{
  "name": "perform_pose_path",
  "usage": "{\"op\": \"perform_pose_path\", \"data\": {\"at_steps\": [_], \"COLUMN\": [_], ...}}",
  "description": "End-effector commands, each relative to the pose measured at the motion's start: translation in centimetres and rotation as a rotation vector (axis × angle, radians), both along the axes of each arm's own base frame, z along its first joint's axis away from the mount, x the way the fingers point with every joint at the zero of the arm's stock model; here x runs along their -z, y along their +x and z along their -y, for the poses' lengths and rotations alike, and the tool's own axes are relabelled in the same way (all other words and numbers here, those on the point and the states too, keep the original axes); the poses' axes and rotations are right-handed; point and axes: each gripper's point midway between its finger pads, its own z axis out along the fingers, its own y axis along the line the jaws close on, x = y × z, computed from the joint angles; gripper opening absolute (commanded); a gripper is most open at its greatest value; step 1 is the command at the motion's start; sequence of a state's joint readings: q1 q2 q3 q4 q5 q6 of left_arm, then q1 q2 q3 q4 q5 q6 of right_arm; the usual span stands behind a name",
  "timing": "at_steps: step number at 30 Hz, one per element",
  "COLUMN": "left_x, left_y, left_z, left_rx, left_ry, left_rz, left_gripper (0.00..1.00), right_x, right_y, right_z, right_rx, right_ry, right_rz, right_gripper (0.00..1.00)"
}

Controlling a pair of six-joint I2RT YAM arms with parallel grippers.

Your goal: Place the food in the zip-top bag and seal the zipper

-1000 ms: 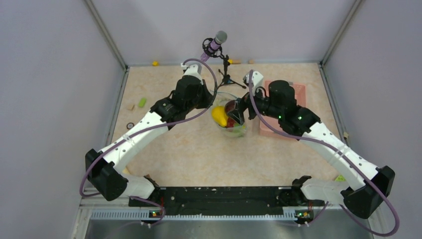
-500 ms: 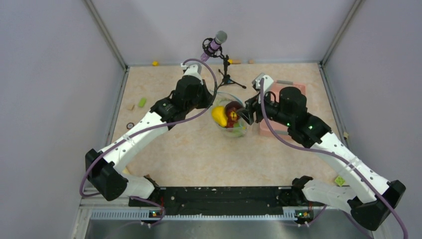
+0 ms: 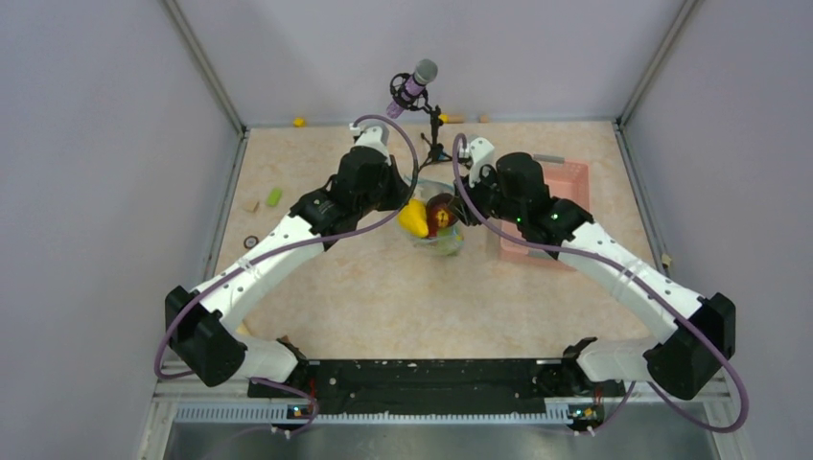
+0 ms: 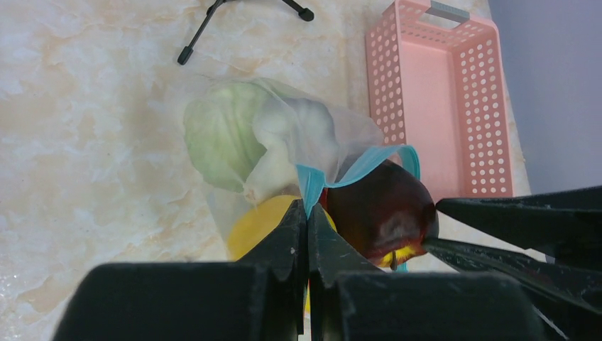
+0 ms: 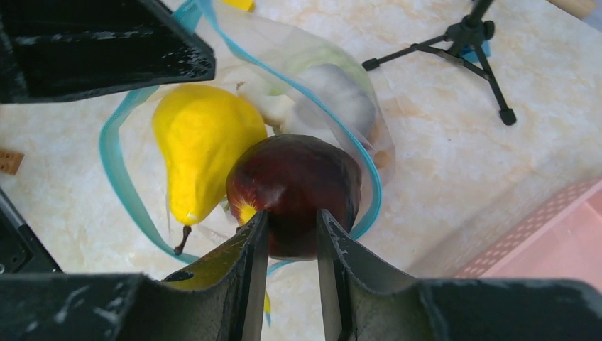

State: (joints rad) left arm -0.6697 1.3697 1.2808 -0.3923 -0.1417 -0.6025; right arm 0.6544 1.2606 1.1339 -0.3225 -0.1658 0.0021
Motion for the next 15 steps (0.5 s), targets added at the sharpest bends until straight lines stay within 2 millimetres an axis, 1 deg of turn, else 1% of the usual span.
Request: {"op": "perform_pose_path", "data": {"at_steps": [1, 6, 10, 13, 15], "left_x": [-4.4, -4.4, -4.9, -5.2, -5.5], "left_y": [-0.2, 0.1, -0.2, -0.5, -0.9], "left_z": [1.0, 0.8, 1.8, 2.4, 2.7], "left_rx": [0.034, 0.002, 0.049, 0.089, 0.118], "left_ry": [-0.116, -0.130, -0.159, -0.170, -0.177], "left_rz": [0.105, 0.097, 0.098, 0.096, 0.099], "left_gripper": [0.00, 0.00, 0.00, 0.00, 0.00], "right_x": [-1.8, -2.6, -2.8, -1.9, -0.8], "right_y": [1.9, 0.8, 0.3, 0.6, 1.6], "right_z": [0.4, -0.2, -2.1, -3.6, -3.9], "right_rx": [0.106, 0.043, -0.036, -0.061, -0.027], "right_ry": [0.006, 0.048, 0.112, 0.147, 0.131], "right_rz": [0.042, 0.057, 0.040, -0.006, -0.033], "right_gripper": [0.29, 0.30, 0.27, 0.25, 0.25]}}
